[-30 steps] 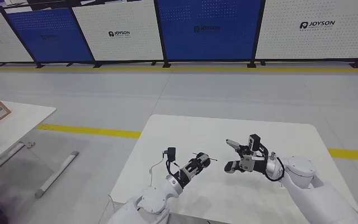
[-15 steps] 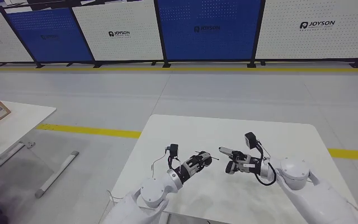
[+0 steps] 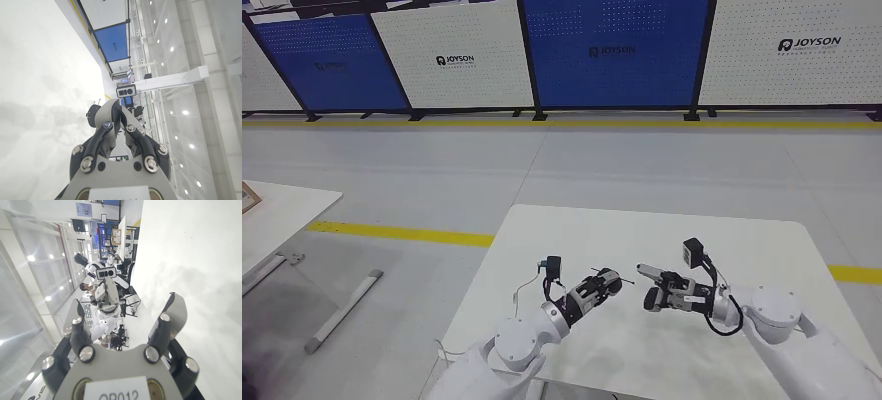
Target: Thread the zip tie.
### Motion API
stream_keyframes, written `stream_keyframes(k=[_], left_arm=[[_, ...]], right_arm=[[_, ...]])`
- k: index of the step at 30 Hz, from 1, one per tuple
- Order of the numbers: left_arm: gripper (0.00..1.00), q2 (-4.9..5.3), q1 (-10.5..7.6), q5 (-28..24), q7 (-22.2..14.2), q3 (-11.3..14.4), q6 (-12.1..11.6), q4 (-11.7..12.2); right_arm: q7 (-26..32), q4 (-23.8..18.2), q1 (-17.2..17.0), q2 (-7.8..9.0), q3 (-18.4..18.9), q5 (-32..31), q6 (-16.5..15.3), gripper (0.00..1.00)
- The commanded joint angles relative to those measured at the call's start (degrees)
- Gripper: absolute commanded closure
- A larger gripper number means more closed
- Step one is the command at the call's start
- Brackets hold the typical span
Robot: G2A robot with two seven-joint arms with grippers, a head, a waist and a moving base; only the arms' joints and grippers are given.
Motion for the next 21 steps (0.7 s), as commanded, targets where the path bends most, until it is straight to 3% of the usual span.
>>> stream_keyframes(k=[1,10,14,20,21], left_arm=[[1.0,-0.08,0.02,0.4,0.2,0.1,0.0,0.0],[1.0,-0.34,0.15,1.7,0.1,0.4,0.0,0.3],[1.0,-0.43,0.33,1.9,0.5,0.2,-0.1,0.6],[1.0,-0.62,0.29,2.4,0.5,0.2,0.0,1.0],[1.0,-0.64,0.29,2.4,0.5,0.2,0.0,1.1]], right_arm=[[0.1,0.1,0.1,-0.18,-0.1,-0.2,0.3,0.83],[0.1,-0.1,0.8,-1.04,-0.3,-1.7,1.6,0.86],[0.2,-0.5,0.7,-1.3,0.1,-1.7,0.7,0.86],[0.1,-1.1,0.1,-1.45,0.9,-2.2,0.7,0.76],[0.1,-1.2,0.0,-1.46,1.1,-2.3,0.7,0.78]])
